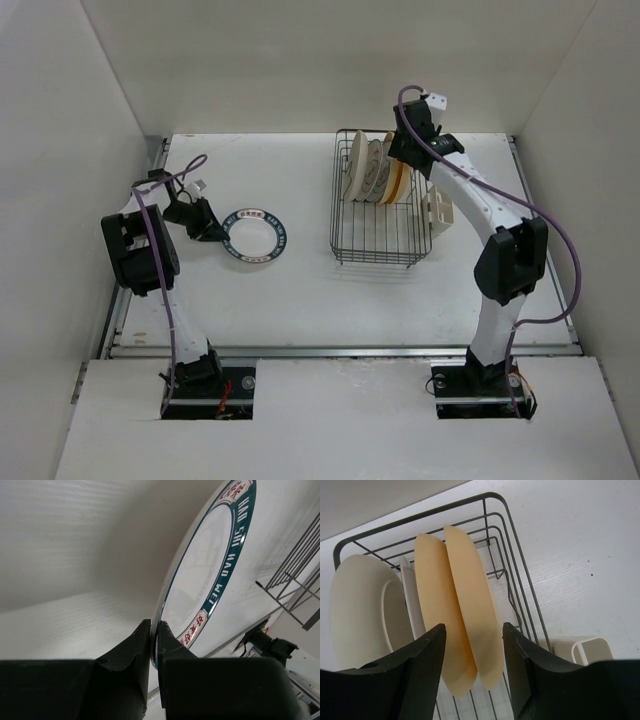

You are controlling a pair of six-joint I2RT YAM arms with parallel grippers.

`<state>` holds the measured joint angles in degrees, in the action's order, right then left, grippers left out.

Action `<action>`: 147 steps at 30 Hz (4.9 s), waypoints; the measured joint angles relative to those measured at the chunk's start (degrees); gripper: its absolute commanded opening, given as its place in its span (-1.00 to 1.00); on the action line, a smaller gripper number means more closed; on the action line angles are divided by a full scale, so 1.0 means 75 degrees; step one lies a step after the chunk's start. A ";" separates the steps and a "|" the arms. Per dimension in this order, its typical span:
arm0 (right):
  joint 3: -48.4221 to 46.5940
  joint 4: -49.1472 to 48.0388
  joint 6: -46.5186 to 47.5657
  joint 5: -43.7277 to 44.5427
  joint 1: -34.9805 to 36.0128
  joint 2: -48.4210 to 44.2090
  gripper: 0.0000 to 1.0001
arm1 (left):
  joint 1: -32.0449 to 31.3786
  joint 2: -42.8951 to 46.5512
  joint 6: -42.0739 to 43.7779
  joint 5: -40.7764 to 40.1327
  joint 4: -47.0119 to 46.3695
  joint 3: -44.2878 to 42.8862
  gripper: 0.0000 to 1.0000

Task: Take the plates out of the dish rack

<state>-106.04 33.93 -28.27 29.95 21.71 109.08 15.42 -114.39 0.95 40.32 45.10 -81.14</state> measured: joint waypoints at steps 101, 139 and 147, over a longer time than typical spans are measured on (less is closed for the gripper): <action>-0.1769 0.1475 0.3620 -0.7921 0.2582 0.3296 -0.59 | 0.1609 0.2355 0.0181 -0.3485 0.0592 -0.0283 0.21; -0.0326 0.1769 0.3666 -0.6169 0.3133 0.2900 0.31 | 0.1609 0.2355 0.0554 -0.3602 0.0595 -0.0227 0.21; 0.0635 0.1746 0.3745 -0.5910 0.3130 0.2288 0.34 | 0.1609 0.2355 0.0612 -0.3608 0.0595 -0.0224 0.21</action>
<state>-101.27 47.03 -0.19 -14.37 45.19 126.23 27.49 -96.73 5.54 13.26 49.56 -82.83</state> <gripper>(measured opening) 0.665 0.603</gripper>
